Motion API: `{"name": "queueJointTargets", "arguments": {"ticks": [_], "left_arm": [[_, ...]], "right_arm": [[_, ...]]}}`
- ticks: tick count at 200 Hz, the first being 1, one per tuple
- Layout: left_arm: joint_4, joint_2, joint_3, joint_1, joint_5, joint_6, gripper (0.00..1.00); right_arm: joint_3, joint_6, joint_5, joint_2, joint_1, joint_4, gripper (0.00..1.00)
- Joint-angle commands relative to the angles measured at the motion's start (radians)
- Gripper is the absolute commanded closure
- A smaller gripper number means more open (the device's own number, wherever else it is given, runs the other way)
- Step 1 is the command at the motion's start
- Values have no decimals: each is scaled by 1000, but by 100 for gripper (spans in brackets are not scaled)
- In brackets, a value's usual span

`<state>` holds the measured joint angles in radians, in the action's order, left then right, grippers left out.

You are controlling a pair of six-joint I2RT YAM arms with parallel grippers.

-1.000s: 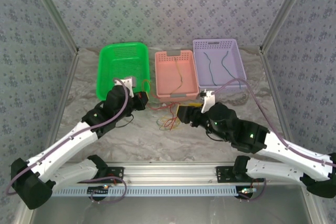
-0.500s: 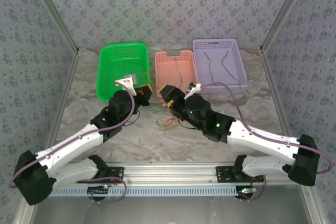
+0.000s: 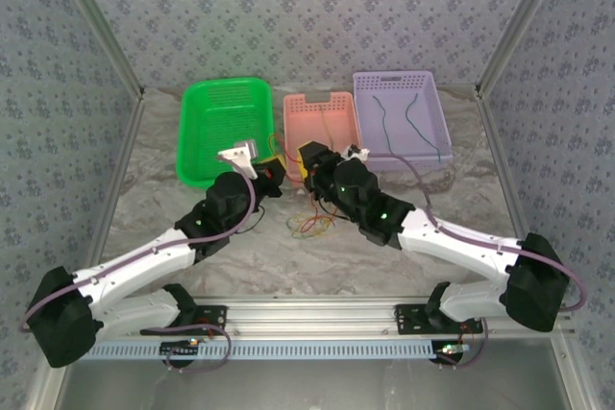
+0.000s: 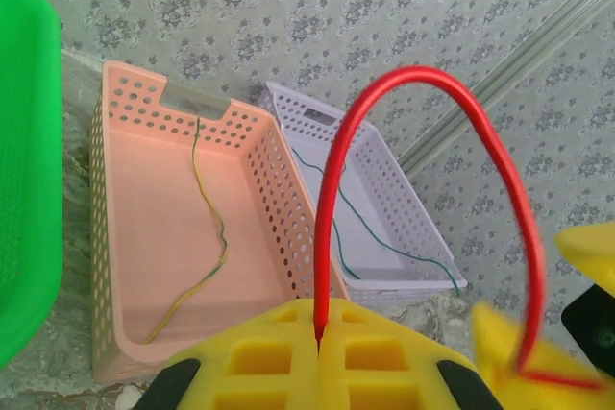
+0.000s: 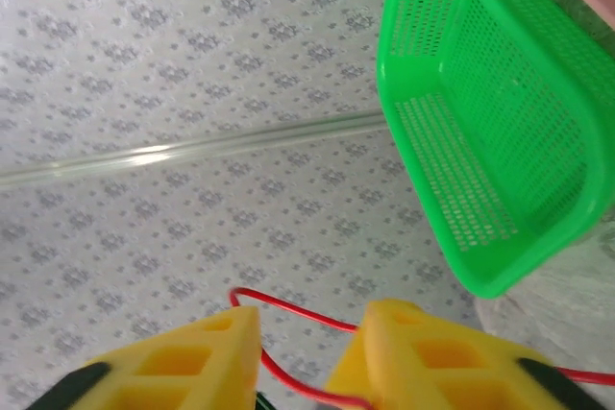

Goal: Untangle the cables

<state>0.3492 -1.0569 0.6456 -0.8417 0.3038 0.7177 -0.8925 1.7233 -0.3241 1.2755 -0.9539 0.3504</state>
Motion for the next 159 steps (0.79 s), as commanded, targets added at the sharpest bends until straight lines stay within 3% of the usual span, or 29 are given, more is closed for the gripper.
{"name": "queueJointTargets", "arguments": {"ticks": [1, 12, 59, 79, 111, 133, 159], "left_arm": [[54, -10, -7, -10, 7, -5, 100], [57, -18, -8, -12, -2, -7, 100], [41, -58, 10, -29, -77, -47, 100], [9, -97, 39, -54, -118, -91, 100], [-66, -172, 104, -125, -118, -185, 100], [-82, -233, 154, -166, -114, -234, 100], [-120, -325, 245, -211, -127, -285, 100]], "right_arm": [[-13, 31, 2, -14, 18, 29, 83], [-16, 28, 0, -25, 24, 7, 100], [-82, -131, 26, -135, 115, -219, 100], [-206, -278, 94, -133, 203, -336, 100], [-493, -538, 256, -27, 337, -503, 100], [-667, -689, 454, 103, 427, -523, 100], [-904, -836, 604, 251, 467, -629, 100]]}}
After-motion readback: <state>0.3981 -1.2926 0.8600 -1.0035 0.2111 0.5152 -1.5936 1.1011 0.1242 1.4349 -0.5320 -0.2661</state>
